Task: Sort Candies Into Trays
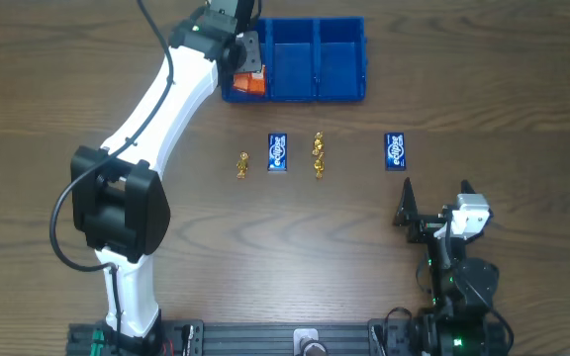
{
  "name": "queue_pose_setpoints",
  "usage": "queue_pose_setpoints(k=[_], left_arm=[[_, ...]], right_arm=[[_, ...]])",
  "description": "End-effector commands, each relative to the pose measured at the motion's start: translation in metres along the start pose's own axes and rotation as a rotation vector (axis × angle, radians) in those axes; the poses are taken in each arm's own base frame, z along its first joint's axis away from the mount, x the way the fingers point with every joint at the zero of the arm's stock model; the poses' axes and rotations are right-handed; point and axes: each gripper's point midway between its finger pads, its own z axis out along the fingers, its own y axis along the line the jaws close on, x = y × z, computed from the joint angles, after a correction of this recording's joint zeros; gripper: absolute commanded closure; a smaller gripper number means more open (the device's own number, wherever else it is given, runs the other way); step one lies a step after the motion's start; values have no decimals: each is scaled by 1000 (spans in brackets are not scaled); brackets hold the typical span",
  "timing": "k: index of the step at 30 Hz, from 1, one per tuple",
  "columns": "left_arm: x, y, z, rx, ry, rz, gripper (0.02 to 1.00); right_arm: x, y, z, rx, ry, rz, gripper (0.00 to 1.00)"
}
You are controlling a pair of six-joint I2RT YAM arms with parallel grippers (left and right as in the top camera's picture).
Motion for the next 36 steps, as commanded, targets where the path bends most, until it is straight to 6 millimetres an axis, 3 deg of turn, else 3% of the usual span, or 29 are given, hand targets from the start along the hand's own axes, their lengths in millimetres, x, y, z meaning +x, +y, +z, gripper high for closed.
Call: queue_pose_setpoints(k=[1,6,18,21,23,24,25,27,28,31,32,36], left_arm=[[9,1,20,-8,27,22,717],[12,0,37,-9,29,25,713],[5,0,42,-4,1,51,652],[4,-1,42,-3,-5,53,461],[2,0,42,-5,-12,55,257],[1,1,42,-6,-12,54,75],[-2,1,37,-3,-21,52,38],[-16,-1,11,12,-64,44,23],[-26,-1,-12,22,-100,38,23],[-52,1,-92,59,-215,20,20],[-59,6,-128,64,-265,11,20],[-56,33,-246,94,-470,-30,27]], right_arm=[[2,1,0,-3,1,-9,1],[2,1,0,-3,1,-9,1],[2,1,0,-3,1,-9,1],[2,1,0,-4,1,-9,1],[2,1,0,-3,1,-9,1],[2,1,0,-3,1,-9,3],[2,1,0,-3,1,-9,1],[2,1,0,-3,1,-9,1],[2,1,0,-3,1,-9,1],[2,1,0,-3,1,-9,1],[2,1,0,-4,1,-9,1],[2,1,0,-3,1,-9,1]])
